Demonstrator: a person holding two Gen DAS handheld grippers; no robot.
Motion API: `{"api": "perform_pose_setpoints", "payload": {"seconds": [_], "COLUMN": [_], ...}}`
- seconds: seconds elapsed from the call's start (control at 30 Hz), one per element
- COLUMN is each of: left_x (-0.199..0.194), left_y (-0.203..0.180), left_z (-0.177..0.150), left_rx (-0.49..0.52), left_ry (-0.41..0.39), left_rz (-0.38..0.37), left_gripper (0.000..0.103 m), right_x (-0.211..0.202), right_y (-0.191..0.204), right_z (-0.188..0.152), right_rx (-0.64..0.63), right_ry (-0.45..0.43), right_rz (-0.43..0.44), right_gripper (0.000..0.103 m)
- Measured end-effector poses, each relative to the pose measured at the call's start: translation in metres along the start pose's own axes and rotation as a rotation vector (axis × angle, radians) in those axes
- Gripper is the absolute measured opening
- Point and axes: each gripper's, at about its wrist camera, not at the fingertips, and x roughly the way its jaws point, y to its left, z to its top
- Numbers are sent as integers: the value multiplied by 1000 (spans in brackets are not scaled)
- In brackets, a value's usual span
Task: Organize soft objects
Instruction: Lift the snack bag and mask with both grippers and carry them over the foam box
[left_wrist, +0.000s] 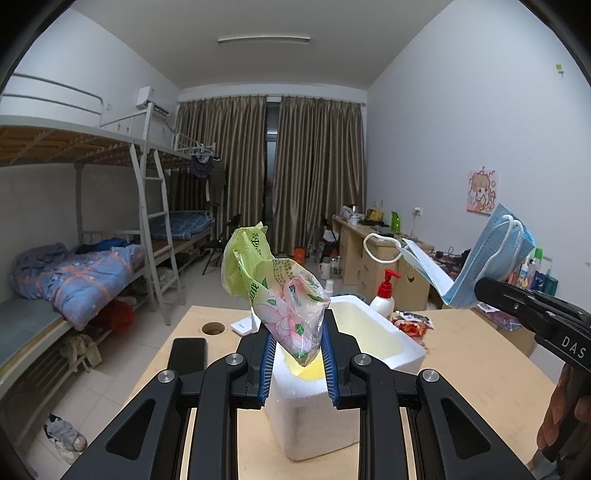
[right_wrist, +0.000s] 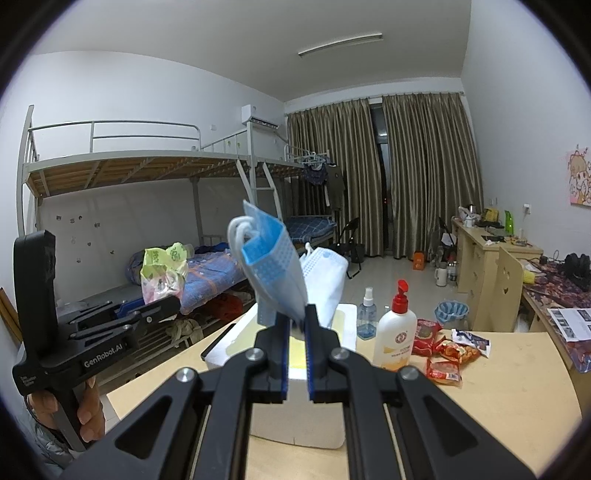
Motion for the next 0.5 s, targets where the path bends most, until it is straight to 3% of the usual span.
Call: {"api": "perform_pose_setpoints", "payload": {"seconds": [0.5], "left_x": [44], "left_y": [1], "left_z": [6], "left_rx": [28], "left_ry": [34], "left_rz": [-37], "left_gripper": [25], "right_x": [30], "right_y": [-2], "right_z": [10], "right_rx": [8], "right_ry": [39], "right_rz": [24], "right_gripper": [10]}}
